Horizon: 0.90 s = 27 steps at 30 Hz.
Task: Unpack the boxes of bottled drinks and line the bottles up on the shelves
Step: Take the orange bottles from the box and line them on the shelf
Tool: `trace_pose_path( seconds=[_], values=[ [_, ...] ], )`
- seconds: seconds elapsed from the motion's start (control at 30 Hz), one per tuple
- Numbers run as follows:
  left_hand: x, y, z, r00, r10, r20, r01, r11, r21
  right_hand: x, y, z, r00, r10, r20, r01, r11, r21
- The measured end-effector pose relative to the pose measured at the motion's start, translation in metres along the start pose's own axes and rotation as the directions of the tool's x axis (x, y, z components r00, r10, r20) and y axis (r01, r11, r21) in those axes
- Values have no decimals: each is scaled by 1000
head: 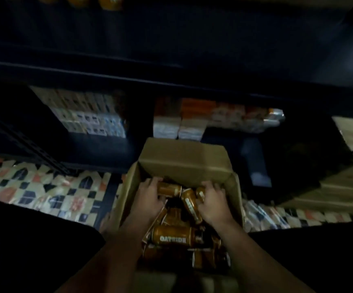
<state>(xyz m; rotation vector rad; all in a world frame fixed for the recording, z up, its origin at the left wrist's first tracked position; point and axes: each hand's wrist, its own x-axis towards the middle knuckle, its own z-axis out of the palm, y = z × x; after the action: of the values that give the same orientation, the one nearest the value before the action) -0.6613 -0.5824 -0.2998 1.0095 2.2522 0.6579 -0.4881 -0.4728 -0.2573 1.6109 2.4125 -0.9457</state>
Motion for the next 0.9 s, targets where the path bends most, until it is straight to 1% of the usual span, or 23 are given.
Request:
trace_pose_path(
  seconds=[0.07,0.1,0.17,0.2,0.23,0.3,0.33,0.37,0.43,0.53,0.67,0.77,0.83,0.9],
  values=[
    [-1,-15,16,998,-16,62,9,994,106,-1,18,21,996,65,56,-54,983,-173],
    [-2,-18,23,998,-14,69,3,987,161,-2,26,32,993,93,75,-76,976,-202],
    [-2,-22,35,999,15,47,-26,971,236,-4,36,48,987,136,87,-117,975,-188],
    [-1,-22,41,999,30,16,-33,971,238,-4,39,55,986,150,77,-135,975,-177],
    [0,-21,44,999,30,-26,-24,977,210,-2,41,59,984,167,65,-154,973,-173],
    [4,-22,49,995,-24,-101,35,993,114,1,42,64,981,189,31,-181,967,-179],
    [10,-22,51,990,-53,-128,67,992,111,4,43,65,982,190,9,-185,966,-183],
    [14,-24,56,987,-84,-139,105,983,148,6,45,70,979,203,-2,-200,963,-183],
    [20,-21,57,980,-98,-171,139,960,244,4,45,70,979,196,-55,-203,963,-178],
    [30,-18,59,979,-131,-156,174,937,304,6,44,73,973,211,-92,-224,959,-174],
    [31,-23,54,987,-67,-144,126,885,449,6,46,71,972,207,-113,-225,958,-178],
    [32,-23,48,995,-37,-93,82,830,552,7,49,69,974,202,-100,-217,961,-173],
    [32,-19,45,998,-31,-59,59,827,559,7,49,67,977,195,-88,-207,966,-156],
    [34,-15,39,999,-41,-17,44,848,528,7,49,65,980,185,-74,-195,969,-149]
  ],
)
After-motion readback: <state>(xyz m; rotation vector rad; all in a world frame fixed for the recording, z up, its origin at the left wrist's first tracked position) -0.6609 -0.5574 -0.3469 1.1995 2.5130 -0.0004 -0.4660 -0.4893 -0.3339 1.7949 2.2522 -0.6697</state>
